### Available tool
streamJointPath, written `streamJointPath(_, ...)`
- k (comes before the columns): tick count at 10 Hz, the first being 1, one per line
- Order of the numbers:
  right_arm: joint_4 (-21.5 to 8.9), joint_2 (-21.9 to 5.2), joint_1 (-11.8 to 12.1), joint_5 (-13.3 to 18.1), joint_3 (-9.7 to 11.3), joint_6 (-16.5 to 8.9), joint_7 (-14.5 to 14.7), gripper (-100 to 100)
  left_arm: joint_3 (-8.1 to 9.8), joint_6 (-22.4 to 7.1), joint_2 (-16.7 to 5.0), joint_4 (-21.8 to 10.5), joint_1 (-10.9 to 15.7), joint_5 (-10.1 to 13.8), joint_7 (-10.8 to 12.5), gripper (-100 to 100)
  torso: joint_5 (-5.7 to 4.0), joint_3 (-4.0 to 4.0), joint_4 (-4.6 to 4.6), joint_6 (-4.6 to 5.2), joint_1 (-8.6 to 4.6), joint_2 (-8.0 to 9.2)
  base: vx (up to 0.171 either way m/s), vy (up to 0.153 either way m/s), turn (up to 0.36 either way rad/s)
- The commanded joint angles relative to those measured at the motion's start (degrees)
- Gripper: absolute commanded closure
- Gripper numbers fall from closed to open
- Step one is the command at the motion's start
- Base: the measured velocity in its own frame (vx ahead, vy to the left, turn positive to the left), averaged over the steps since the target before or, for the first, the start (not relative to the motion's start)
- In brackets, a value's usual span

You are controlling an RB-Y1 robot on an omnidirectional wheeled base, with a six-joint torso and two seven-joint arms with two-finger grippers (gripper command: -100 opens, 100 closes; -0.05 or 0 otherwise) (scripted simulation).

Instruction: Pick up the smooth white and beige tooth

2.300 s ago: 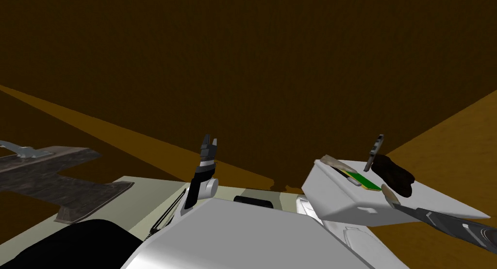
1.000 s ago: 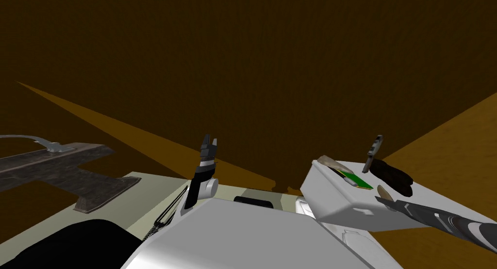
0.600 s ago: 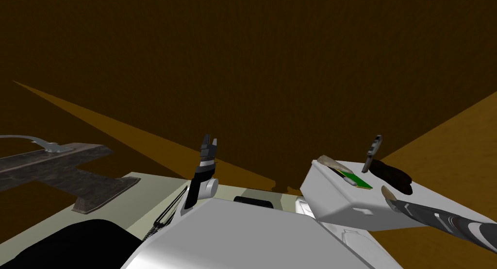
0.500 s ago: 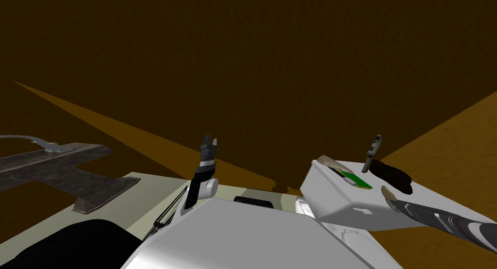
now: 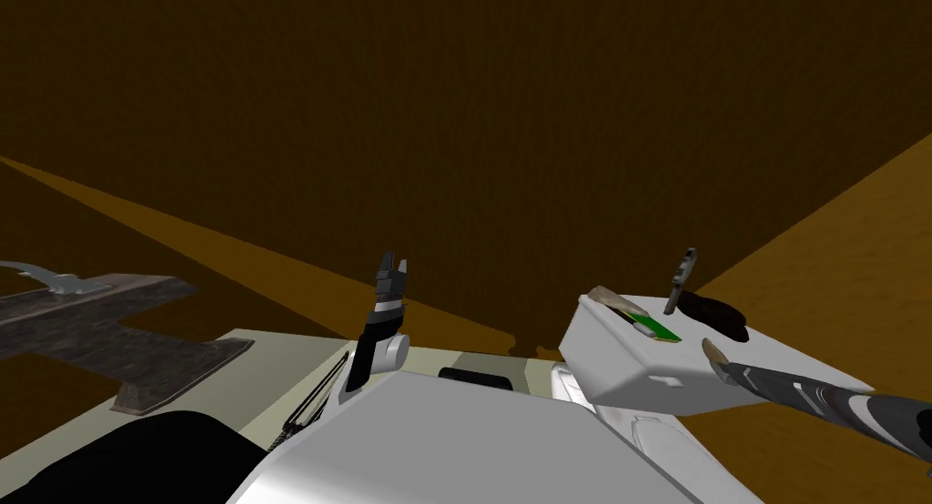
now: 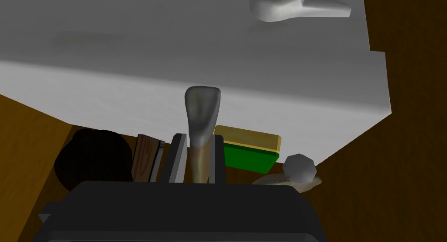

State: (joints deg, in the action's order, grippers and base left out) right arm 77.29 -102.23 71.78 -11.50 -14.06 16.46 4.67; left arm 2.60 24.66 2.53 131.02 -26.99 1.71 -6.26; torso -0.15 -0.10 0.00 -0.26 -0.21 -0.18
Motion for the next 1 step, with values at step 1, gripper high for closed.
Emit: streamJointPath(1,0.00,0.00,0.00,0.00,0.00,0.00,0.00,0,0.00,0.00,0.00,0.00,0.00,0.00,0.00,0,0.00,0.00,0.00,0.00,0.00,0.00,0.000,0.000,0.000)
